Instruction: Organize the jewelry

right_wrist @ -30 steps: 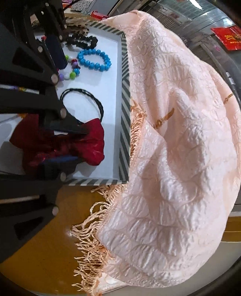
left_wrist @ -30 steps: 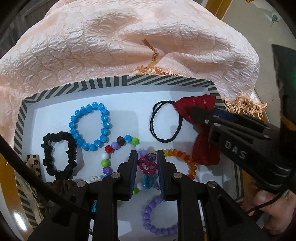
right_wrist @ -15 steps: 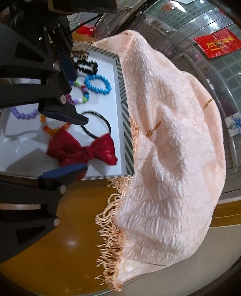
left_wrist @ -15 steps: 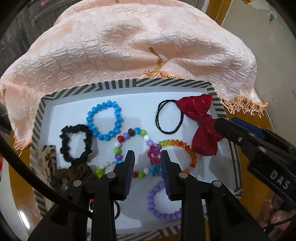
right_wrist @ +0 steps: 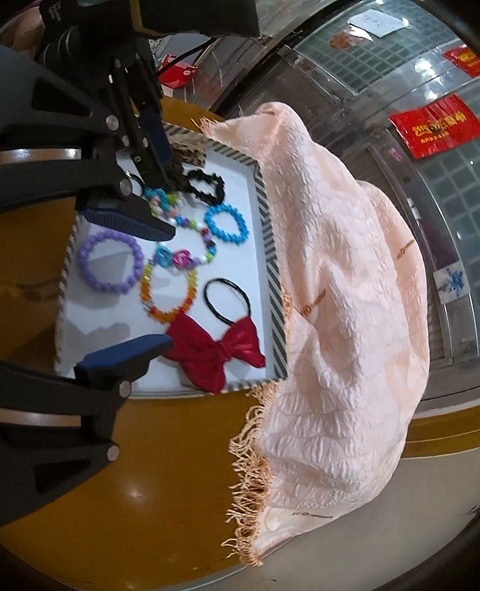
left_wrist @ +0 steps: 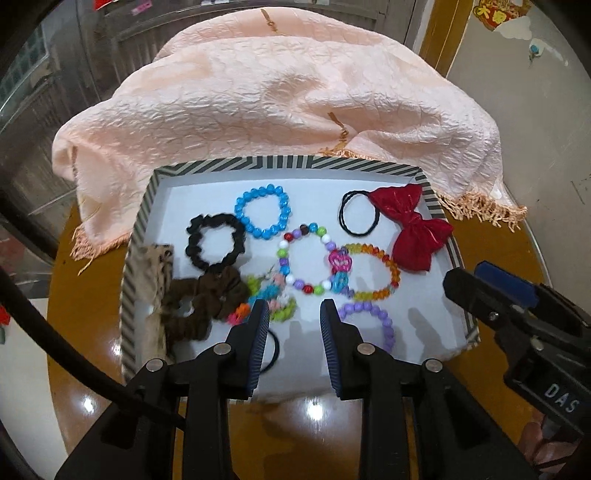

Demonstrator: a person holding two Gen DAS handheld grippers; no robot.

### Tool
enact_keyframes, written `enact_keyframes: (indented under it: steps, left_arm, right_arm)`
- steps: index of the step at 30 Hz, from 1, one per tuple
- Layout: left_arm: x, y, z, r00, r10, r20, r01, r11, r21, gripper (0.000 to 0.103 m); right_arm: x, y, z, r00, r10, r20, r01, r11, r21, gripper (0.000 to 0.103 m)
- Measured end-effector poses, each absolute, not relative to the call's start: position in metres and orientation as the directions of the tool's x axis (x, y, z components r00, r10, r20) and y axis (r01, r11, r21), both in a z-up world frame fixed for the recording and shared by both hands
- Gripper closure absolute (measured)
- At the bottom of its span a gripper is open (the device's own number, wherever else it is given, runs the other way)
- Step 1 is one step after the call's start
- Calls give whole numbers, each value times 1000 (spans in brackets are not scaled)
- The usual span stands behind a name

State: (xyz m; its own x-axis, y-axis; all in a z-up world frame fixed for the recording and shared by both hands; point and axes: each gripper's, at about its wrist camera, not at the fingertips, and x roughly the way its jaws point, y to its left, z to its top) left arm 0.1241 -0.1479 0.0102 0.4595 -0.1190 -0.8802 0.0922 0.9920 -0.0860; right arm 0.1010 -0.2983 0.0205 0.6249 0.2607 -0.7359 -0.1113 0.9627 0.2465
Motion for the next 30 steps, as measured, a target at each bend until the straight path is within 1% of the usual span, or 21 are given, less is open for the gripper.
enact_keyframes:
  steps: [4, 10, 14, 21, 30]
  left_arm:
    - [108, -138, 17, 470, -121, -874, 80, 992, -94, 91]
    - [81, -117, 33, 529, -85, -844, 42, 996, -75, 91]
    - [67, -106, 41, 554, -61, -830, 20, 998, -61, 91]
    - [53, -96, 51, 587, -34, -809, 6, 999, -38, 91]
    - [41, -90, 61, 616, -27, -787, -4, 999, -38, 91]
  right_arm:
    - [87, -291, 23, 629, 263, -732, -114, 962, 248, 48]
    - [68, -275, 27, 636, 268, -724, -137, 962, 236, 48]
    - [57, -264, 30, 640, 273, -718, -150, 961, 232, 45]
    - [41, -248, 36, 652, 252, -715, -172, 968, 185, 41]
    - [29, -240, 44, 661, 241, -710, -180, 970, 162, 40]
